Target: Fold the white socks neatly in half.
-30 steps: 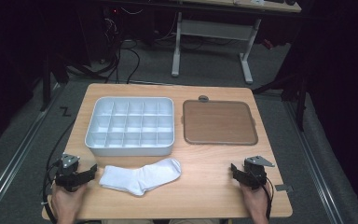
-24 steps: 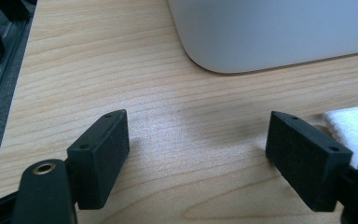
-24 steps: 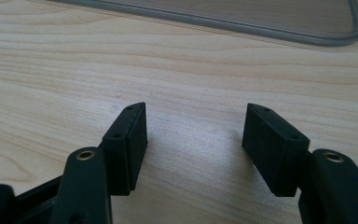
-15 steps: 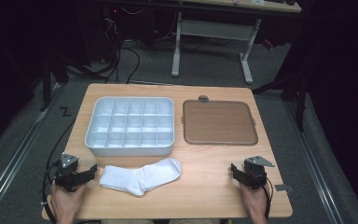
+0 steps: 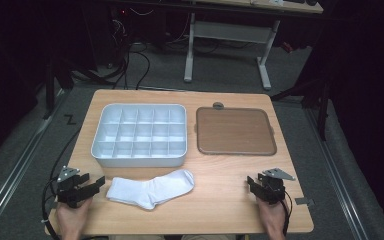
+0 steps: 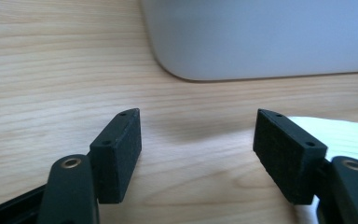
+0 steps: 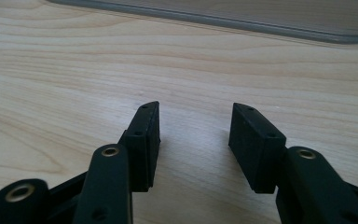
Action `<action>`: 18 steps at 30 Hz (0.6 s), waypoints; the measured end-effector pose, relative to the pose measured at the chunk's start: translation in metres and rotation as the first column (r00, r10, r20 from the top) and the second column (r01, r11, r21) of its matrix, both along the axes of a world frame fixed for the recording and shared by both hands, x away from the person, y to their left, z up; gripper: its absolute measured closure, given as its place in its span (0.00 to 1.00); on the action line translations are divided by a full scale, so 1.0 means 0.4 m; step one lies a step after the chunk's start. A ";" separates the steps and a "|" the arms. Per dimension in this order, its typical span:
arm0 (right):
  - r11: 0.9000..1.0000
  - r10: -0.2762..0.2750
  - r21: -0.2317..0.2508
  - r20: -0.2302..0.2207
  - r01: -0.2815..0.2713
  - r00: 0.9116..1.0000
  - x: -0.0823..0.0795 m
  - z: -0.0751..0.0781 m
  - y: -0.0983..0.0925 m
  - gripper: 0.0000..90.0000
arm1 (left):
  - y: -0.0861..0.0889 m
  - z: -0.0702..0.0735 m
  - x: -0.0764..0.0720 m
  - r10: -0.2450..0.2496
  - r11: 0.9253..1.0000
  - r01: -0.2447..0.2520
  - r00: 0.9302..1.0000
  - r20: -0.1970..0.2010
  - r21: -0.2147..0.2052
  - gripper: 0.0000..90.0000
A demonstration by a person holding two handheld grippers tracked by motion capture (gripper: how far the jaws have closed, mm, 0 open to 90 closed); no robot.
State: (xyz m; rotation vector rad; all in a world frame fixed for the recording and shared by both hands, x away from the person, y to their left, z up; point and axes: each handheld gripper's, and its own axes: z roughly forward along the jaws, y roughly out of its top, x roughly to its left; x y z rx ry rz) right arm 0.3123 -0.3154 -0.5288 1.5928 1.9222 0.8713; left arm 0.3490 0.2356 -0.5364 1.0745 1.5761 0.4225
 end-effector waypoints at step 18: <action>0.989 0.140 0.050 0.028 -0.141 0.990 -0.015 0.040 0.089 0.64 | -0.091 0.044 -0.059 -0.089 0.995 0.085 0.991 -0.100 -0.043 0.37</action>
